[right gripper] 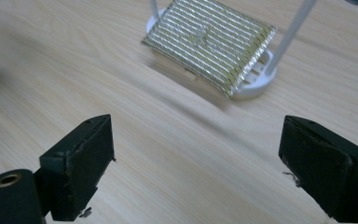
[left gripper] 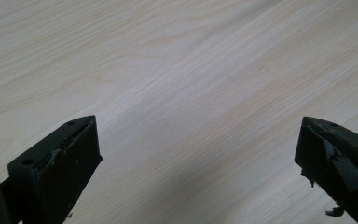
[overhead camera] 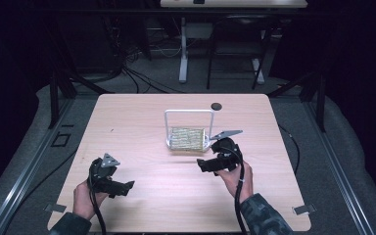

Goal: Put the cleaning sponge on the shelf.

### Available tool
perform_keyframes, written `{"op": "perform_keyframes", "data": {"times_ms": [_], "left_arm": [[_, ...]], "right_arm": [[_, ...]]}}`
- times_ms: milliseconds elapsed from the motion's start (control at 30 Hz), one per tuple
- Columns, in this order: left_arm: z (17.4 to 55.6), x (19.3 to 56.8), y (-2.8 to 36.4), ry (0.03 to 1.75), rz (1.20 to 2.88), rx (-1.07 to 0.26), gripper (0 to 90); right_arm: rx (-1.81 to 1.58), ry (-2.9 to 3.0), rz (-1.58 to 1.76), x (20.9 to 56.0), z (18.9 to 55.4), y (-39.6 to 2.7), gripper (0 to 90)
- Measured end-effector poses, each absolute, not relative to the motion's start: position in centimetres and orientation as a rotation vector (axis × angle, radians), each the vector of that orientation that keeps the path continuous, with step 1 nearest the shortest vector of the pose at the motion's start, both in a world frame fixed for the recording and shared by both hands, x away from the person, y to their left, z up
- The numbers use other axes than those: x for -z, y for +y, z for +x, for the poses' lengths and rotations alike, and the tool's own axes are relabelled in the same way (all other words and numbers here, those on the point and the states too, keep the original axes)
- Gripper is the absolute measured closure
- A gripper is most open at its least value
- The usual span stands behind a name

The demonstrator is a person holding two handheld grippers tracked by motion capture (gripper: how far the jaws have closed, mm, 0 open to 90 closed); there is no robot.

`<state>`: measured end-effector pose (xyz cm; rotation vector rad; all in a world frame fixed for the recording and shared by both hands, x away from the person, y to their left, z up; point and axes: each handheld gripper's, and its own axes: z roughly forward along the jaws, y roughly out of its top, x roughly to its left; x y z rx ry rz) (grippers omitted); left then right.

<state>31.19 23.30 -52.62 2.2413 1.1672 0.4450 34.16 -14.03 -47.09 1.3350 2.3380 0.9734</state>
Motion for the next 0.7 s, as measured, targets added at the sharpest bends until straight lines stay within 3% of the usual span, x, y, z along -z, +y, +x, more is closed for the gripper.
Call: {"op": "perform_keyframes", "data": {"times_ms": [700], "left_arm": [[31.2,52.8,23.3,1.179,2.247,-0.445,0.0]], "right_arm": [[-0.87,2.292,1.464,50.4,29.4,-24.0,4.0]]}}
